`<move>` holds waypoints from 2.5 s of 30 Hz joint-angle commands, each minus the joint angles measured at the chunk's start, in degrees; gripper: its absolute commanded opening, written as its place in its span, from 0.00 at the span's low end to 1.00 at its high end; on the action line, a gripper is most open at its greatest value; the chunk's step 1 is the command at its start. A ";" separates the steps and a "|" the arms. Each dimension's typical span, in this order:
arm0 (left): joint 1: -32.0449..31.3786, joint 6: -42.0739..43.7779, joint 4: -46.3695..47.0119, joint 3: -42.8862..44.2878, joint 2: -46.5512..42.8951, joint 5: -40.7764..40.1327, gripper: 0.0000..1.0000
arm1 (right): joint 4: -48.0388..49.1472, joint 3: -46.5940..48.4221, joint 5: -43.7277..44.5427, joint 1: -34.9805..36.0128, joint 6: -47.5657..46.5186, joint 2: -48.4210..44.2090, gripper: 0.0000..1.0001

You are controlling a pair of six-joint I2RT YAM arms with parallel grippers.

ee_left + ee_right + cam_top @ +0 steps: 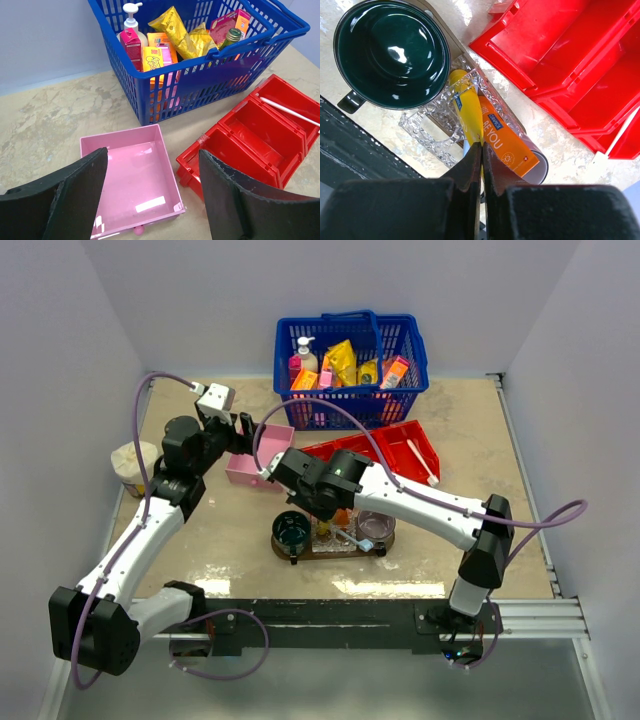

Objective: Prepare toiletry sets of a toothbrush and toothpaste on the tray

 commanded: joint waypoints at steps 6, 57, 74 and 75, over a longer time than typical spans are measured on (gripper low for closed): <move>-0.35 -0.33 1.80 0.36 -1.15 0.77 0.77 | -0.31 2.71 1.47 0.70 0.52 0.32 0.28; -0.35 -0.59 3.47 -0.96 -3.88 -2.22 0.77 | 27.89 -22.68 -25.17 -53.00 14.13 -26.74 0.70; -0.53 -1.30 3.82 -0.96 -4.05 -0.64 0.77 | 50.48 -44.39 -10.51 -57.04 20.47 -23.94 0.63; -0.53 -1.30 3.82 -1.05 -3.97 -0.46 0.77 | 51.36 -45.27 -10.05 -57.22 20.65 -23.94 0.63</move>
